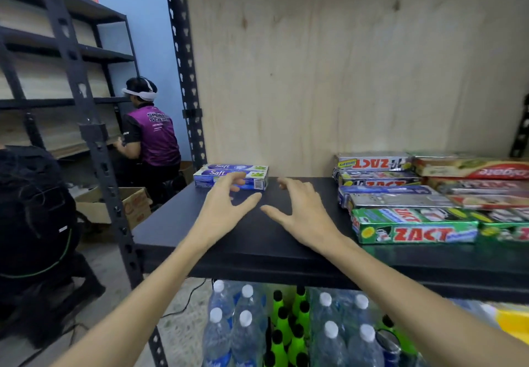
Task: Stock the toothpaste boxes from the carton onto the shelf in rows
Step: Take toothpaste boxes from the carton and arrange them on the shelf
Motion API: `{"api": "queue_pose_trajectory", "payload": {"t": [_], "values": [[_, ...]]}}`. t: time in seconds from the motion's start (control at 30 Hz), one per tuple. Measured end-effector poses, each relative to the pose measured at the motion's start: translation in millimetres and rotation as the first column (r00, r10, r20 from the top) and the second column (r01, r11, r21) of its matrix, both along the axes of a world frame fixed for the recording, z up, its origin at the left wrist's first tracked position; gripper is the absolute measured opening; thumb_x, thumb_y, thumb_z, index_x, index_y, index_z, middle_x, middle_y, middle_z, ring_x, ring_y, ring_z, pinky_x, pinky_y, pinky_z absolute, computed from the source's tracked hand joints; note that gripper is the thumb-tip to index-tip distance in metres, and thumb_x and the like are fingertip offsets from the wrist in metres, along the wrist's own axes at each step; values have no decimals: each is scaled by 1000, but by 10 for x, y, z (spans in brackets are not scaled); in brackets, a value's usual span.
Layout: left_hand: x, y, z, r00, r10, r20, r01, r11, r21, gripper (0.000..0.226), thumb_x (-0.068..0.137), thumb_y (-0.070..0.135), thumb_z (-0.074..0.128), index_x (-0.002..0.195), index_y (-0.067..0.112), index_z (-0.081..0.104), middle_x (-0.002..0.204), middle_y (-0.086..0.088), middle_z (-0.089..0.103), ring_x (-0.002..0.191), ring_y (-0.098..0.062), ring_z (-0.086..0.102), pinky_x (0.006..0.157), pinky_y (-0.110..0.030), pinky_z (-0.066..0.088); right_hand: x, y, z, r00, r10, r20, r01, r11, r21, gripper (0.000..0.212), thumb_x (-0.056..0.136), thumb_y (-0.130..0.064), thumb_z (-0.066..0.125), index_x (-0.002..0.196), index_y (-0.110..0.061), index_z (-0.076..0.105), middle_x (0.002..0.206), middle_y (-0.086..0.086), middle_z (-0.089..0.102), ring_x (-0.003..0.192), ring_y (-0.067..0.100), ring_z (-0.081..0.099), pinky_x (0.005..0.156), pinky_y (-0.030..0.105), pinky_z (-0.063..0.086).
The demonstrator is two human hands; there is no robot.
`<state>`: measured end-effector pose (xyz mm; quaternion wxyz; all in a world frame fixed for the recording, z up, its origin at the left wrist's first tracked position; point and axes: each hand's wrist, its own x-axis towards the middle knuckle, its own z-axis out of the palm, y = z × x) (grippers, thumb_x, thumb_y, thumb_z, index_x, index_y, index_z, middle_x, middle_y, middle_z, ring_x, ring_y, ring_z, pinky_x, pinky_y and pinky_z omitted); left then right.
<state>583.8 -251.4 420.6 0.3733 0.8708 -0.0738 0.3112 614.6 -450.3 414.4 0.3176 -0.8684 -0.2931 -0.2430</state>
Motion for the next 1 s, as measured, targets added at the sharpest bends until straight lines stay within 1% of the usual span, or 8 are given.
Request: {"api": "queue_pose_trajectory", "payload": {"t": [0.1, 0.27, 0.37, 0.5, 0.6, 0.7, 0.83, 1.0], "values": [[68, -399, 77, 998, -60, 8, 60, 998, -26, 55, 88, 38, 75, 137, 24, 54, 127, 13, 60, 112, 1, 57, 87, -13, 44, -103, -325, 138, 997, -65, 52, 66, 997, -27, 60, 93, -50, 63, 141, -17, 49, 135, 1, 57, 127, 22, 44, 106, 40, 37], [309, -1119, 156, 976, -212, -56, 213, 977, 19, 41, 95, 38, 66, 133, 26, 59, 126, 14, 63, 114, -3, 59, 95, -22, 47, 49, -1245, 395, 945, -312, 95, 319, 946, -65, 55, 93, -55, 58, 135, -19, 57, 130, 5, 64, 122, 29, 50, 100, 42, 38], [532, -1391, 144, 953, -268, -138, 281, 956, 86, 36, 98, 33, 62, 134, 28, 59, 126, 9, 63, 117, -9, 60, 96, -23, 47, 190, -1788, 429, 890, -455, -3, 443, 867, -227, 68, 92, -71, 46, 141, -24, 52, 136, 6, 62, 134, 34, 42, 112, 53, 32], [803, -1515, 45, 895, -358, -264, 389, 918, 72, 40, 101, 31, 58, 140, 37, 55, 139, 10, 59, 123, -4, 57, 101, -23, 47, 277, -2166, 340, 818, -554, -155, 450, 784, -428, 84, 90, -81, 22, 152, -28, 39, 143, 9, 57, 148, 38, 24, 118, 58, 15], [890, -1521, -28, 858, -433, -276, 447, 894, -11, 36, 102, 25, 58, 136, 37, 59, 136, 15, 63, 124, 1, 58, 108, -30, 47, 301, -2190, 308, 819, -557, -139, 446, 770, -457, 81, 93, -77, 16, 142, -22, 51, 143, 8, 56, 144, 33, 29, 116, 55, 15], [931, -1434, -71, 862, -444, -245, 449, 893, -38, 30, 101, 21, 59, 126, 36, 67, 129, 17, 67, 120, 1, 61, 107, -32, 48, 359, -2145, 309, 843, -506, -182, 404, 819, -407, 74, 99, -68, 19, 152, -22, 41, 151, 7, 50, 147, 28, 24, 115, 52, 13], [904, -1167, -39, 891, -383, -242, 396, 918, 3, 29, 101, 19, 59, 125, 32, 67, 128, 16, 67, 118, 3, 61, 109, -32, 47, 447, -2008, 309, 886, -415, -206, 310, 861, -404, 73, 93, -62, 17, 150, -25, 43, 146, 3, 54, 141, 23, 28, 111, 52, 13], [681, -567, -20, 916, -300, -268, 312, 950, 4, 29, 103, 17, 55, 122, 36, 65, 129, 18, 65, 121, 6, 58, 111, -29, 43, 506, -1533, 346, 930, -276, -244, 175, 914, -367, 52, 104, -46, 26, 150, -31, 43, 149, 1, 51, 144, 17, 25, 112, 45, 8]]}}
